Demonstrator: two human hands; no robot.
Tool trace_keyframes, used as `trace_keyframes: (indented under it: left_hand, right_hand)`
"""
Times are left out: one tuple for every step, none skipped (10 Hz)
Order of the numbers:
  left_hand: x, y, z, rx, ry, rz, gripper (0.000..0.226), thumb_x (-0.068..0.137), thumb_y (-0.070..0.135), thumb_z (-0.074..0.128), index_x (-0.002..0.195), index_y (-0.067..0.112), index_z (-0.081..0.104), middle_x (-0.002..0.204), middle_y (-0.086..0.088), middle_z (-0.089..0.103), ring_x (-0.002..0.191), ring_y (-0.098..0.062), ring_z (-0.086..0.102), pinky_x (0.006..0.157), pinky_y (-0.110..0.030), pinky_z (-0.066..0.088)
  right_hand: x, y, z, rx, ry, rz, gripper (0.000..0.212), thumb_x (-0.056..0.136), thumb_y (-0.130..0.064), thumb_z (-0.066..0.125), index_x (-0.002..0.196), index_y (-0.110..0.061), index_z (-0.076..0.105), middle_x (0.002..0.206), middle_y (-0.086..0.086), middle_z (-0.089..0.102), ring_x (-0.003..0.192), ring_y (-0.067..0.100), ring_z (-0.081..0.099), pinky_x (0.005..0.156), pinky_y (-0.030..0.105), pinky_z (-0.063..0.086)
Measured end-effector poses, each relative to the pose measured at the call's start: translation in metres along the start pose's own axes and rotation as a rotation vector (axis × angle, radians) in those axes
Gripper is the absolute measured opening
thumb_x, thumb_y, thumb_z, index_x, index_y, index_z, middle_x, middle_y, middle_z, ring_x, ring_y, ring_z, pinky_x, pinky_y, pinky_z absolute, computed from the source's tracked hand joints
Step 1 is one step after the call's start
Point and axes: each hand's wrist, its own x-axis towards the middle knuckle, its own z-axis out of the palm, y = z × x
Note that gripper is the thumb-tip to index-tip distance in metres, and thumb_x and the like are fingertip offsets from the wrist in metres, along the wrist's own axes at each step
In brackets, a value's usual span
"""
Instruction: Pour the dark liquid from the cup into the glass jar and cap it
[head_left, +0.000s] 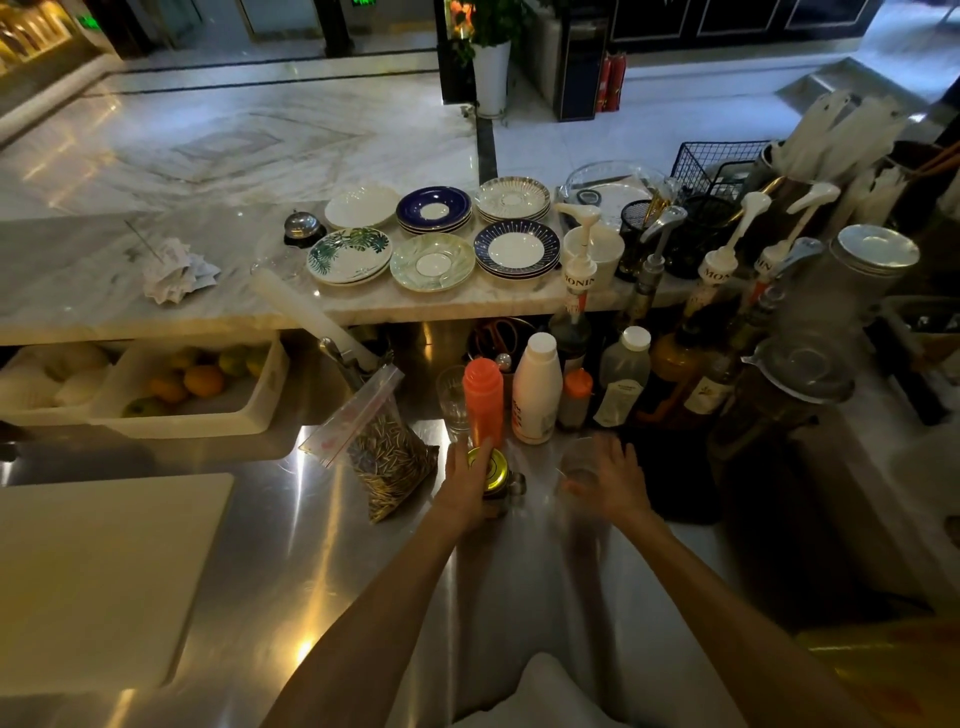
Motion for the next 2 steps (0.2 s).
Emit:
trace_keyframes:
  left_hand:
    - [-0.020, -0.002, 0.004, 0.049, 0.072, -0.030, 0.114, 0.077, 0.047, 0.076, 0.151, 0.039, -0.010, 0.160, -0.011, -0.021, 0.145, -0.038, -0.021, 0.117, -0.057, 0.004]
    - [-0.043, -0.005, 0.018, 0.237, 0.221, -0.007, 0.100, 0.081, 0.071, 0.053, 0.151, 0.039, -0.011, 0.159, -0.009, -0.026, 0.144, -0.034, -0.028, 0.114, -0.061, -0.005]
  right_hand:
    - [-0.016, 0.008, -0.003, -0.007, 0.013, -0.012, 0.111, 0.075, -0.076, 0.053, 0.152, -0.025, -0.009, 0.161, 0.011, -0.013, 0.146, 0.040, -0.012, 0.116, 0.058, 0.007]
    - [-0.044, 0.018, 0.010, -0.053, 0.172, -0.095, 0.114, 0.067, -0.088, 0.033, 0.151, -0.028, -0.015, 0.161, 0.012, -0.014, 0.146, 0.039, -0.015, 0.116, 0.059, 0.003]
